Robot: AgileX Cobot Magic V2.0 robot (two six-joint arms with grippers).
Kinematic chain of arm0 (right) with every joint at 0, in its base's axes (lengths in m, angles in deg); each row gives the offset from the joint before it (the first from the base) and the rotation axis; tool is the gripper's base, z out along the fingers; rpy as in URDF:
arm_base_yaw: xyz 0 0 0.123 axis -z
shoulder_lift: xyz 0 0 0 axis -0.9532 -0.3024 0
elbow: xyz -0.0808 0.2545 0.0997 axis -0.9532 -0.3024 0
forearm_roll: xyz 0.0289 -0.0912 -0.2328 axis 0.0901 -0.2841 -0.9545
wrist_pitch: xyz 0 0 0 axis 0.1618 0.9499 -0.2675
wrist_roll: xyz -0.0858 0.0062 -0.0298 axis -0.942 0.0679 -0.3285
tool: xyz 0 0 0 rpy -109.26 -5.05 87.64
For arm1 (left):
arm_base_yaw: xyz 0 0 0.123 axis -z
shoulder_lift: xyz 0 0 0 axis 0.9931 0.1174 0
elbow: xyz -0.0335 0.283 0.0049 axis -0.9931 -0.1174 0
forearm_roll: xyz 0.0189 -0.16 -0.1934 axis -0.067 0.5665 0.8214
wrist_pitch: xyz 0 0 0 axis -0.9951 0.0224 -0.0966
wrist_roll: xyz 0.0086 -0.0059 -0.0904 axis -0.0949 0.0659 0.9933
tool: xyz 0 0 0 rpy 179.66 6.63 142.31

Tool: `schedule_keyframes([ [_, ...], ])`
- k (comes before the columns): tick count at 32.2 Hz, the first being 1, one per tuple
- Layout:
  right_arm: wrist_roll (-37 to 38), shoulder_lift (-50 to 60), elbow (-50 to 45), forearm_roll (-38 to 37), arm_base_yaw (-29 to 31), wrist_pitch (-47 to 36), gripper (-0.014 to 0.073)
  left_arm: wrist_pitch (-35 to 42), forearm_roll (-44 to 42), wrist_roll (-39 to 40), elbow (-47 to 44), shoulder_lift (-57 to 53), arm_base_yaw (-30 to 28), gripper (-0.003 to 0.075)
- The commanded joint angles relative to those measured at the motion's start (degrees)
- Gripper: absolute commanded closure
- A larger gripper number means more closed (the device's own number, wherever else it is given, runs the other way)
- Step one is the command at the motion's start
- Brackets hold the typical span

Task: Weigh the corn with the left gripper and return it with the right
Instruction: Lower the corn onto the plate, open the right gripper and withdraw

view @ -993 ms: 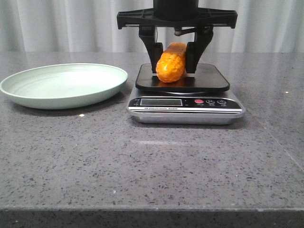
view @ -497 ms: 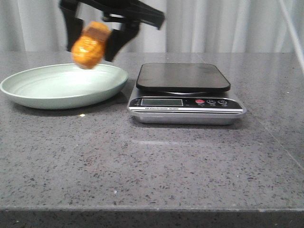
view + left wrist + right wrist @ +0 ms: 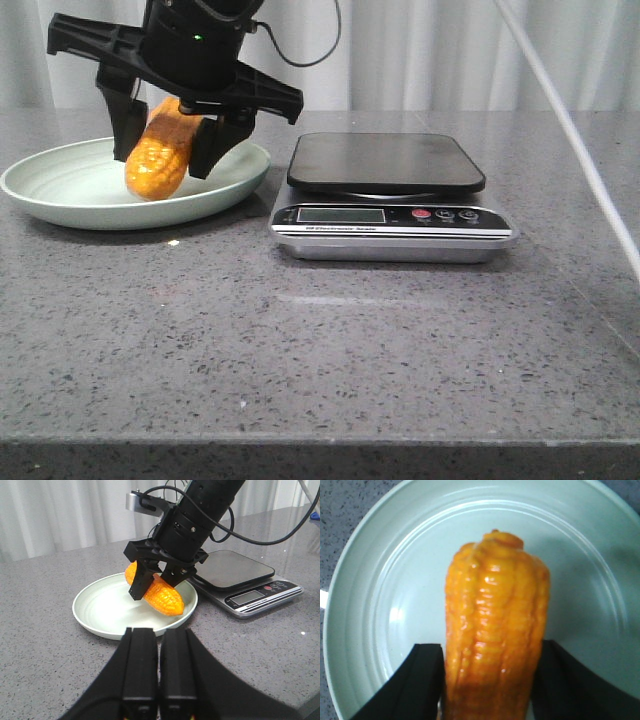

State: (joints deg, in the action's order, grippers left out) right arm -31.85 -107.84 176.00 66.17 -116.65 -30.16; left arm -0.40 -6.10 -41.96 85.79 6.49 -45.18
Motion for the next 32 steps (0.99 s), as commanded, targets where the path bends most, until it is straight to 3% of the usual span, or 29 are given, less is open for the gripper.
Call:
schedule_keyframes([
  [1, -0.9, 3.8, 2.4, -0.2, -0.1, -3.1, 0.0041, 4.5, -0.1, 0.0, 1.4, -1.1, -0.1, 0.0594],
  [4, -0.9, 3.9, 3.7, -0.2, -0.1, -1.3, -0.0003, 4.5, -0.1, 0.0, 1.4, -1.1, -0.1, 0.0594],
  [11, -1.7, 4.9, 8.3, -1.6, 0.7, 6.8, -0.0001, 4.5, -0.1, 0.0, 1.4, -1.1, -0.1, 0.0594],
  [17, -15.3, 7.5, 10.1, -1.6, 2.3, 14.8, -0.0001, 4.5, -0.1, 0.0, 1.4, -1.1, -0.1, 0.0594],
  [23, -24.1, 11.9, 10.0, -1.6, 5.0, 19.2, 0.0001, 4.5, -0.1, 0.0, 1.4, -1.1, -0.1, 0.0594],
  [32, -27.0, 23.0, 2.1, -1.6, 12.2, 17.7, 0.0109, 4.5, -0.1, 0.0, 1.4, -1.1, -0.1, 0.0594],
])
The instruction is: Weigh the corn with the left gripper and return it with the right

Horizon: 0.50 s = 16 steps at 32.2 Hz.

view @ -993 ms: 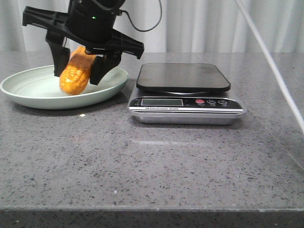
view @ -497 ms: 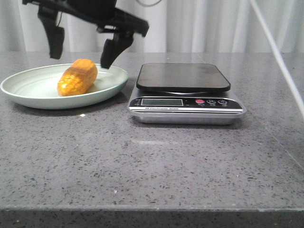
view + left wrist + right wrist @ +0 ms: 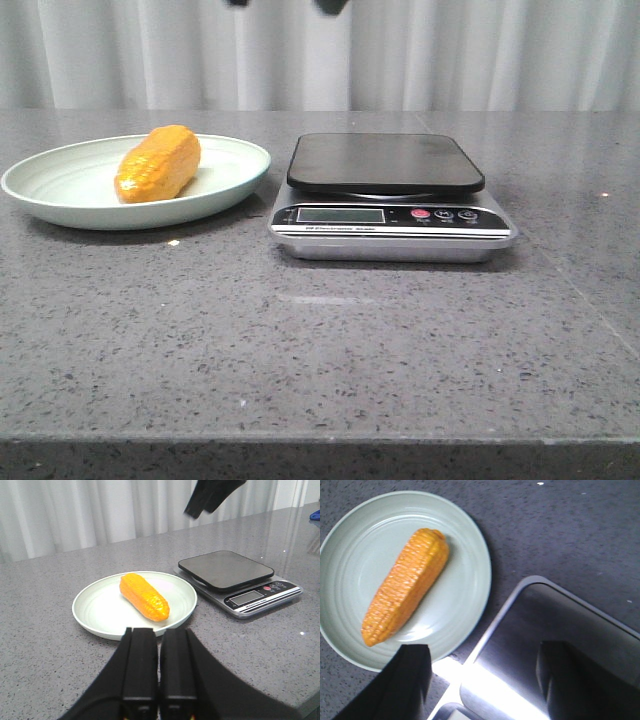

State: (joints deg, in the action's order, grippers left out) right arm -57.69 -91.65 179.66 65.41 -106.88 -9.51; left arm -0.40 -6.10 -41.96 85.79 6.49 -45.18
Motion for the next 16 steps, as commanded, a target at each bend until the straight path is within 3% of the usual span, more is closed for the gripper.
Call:
schedule_keyframes([
  [1, -1.2, 9.0, -3.5, -0.9, 3.5, -4.0, 0.0131, 4.5, -0.1, 0.0, 1.4, -1.1, -0.1, 0.0594],
  [7, -4.5, 22.5, -19.3, -0.9, 10.0, -11.9, 0.0209, 4.5, -0.1, 0.0, 1.4, -1.1, -0.1, 0.0594],
  [16, -6.8, 45.1, -42.9, -0.9, 16.7, -25.7, 0.0214, 4.5, -0.1, 0.0, 1.4, -1.1, -0.1, 0.0594],
])
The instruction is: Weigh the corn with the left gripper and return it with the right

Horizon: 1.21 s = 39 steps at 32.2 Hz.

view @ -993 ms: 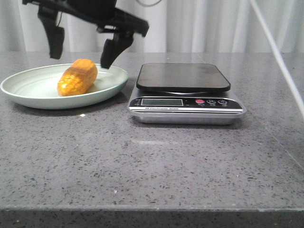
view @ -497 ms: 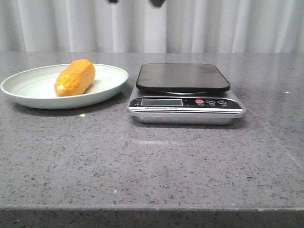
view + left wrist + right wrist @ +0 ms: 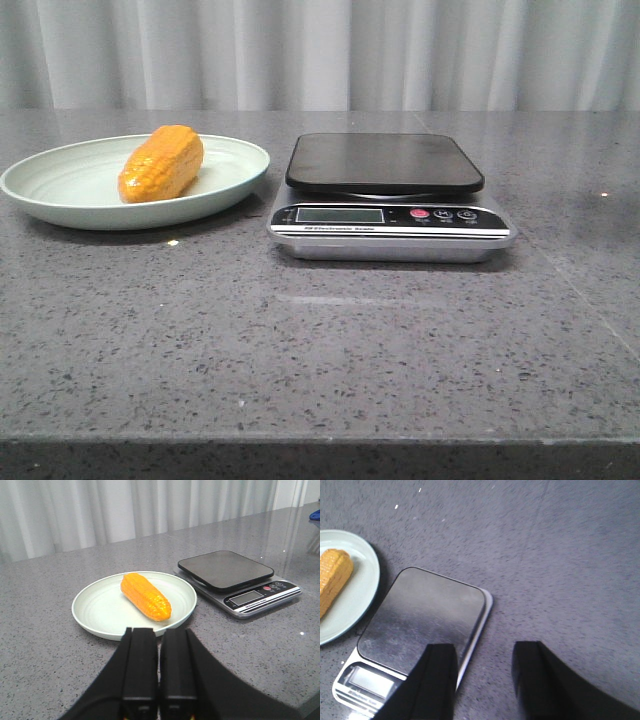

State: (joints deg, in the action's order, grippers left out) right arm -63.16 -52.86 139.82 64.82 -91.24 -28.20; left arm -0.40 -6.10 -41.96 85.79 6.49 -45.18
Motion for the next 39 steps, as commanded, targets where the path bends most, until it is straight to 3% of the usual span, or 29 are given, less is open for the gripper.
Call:
schedule_keyframes([
  [1, -1.9, 9.2, -5.5, -0.4, 1.2, -8.2, 0.0214, 4.5, -0.1, 0.0, 1.4, -1.1, -0.1, 0.0594],
  [5, -5.0, 20.6, -14.6, -0.4, 1.3, -13.4, 0.0262, 4.5, -0.1, 0.0, 1.4, -1.1, -0.1, 0.0594],
  [10, -5.7, 34.3, -25.1, -0.5, 1.3, -18.3, 0.0461, 4.5, -0.1, 0.0, 1.4, -1.1, -0.1, 0.0594],
  [17, -5.7, 53.9, -40.2, -2.2, 1.3, -26.8, 0.0442, 4.5, -0.1, 0.0, 1.4, -1.1, -0.1, 0.0594],
  [21, -5.8, 62.7, -48.7, -3.3, 1.3, -36.6, 0.0442, 4.5, -0.1, 0.0, 1.4, -1.1, -0.1, 0.0594],
  [28, -5.8, 66.7, -60.8, -4.8, 1.3, -53.3, 0.0442, 4.5, -0.1, 0.0, 1.4, -1.1, -0.1, 0.0594],
  [39, -5.7, 66.7, -63.1, -4.8, 1.3, -52.5, 0.0442, 4.5, -0.1, 0.0, 1.4, -1.1, -0.1, 0.0594],
])
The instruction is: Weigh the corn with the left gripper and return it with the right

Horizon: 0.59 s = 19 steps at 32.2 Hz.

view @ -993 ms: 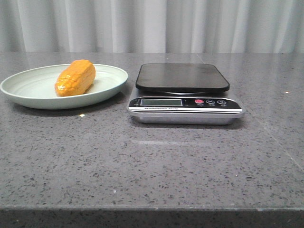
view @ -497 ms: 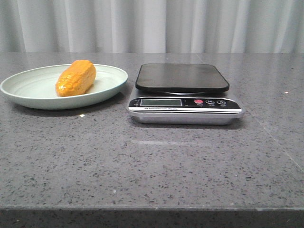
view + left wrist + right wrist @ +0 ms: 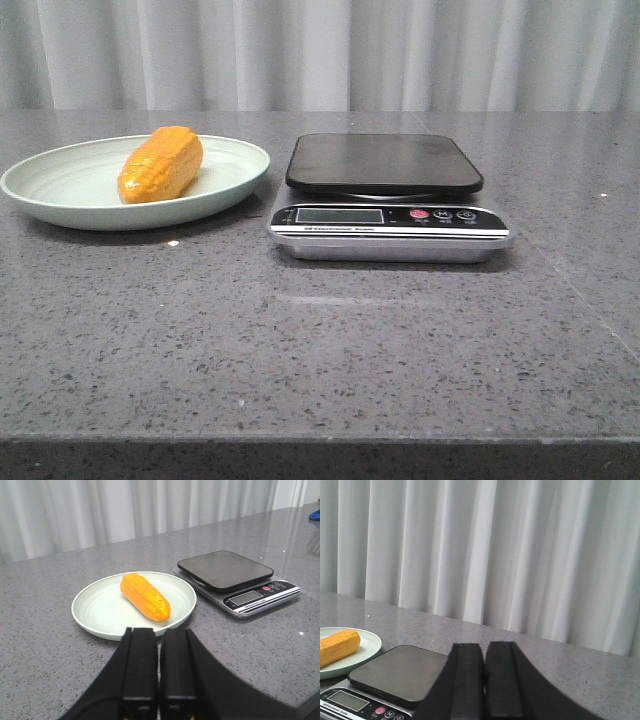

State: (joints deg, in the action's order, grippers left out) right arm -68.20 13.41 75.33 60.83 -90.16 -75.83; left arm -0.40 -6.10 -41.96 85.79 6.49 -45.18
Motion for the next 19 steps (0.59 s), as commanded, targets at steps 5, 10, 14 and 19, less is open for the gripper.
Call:
schedule_keyframes([
  [5, -0.7, 0.4, 1.4, -0.9, 0.2, -4.9, 0.0442, 4.5, -0.1, 0.0, 1.4, -1.1, -0.1, 0.0594],
  [10, -0.7, 0.4, 1.4, -0.9, 0.2, -4.9, 0.0442, 4.5, 0.0, 0.0, 1.3, -1.1, -0.1, 0.0594],
  [14, -0.7, 0.4, 1.4, -0.9, 0.2, -4.9, 0.0442, 4.6, 4.1, 0.0, -0.3, -0.9, -1.1, 0.0594],
  [19, -0.7, 0.4, 1.4, -0.9, 0.2, -4.9, 0.0442, 8.0, 4.5, -0.1, -3.1, -0.9, -9.2, 0.0594],
])
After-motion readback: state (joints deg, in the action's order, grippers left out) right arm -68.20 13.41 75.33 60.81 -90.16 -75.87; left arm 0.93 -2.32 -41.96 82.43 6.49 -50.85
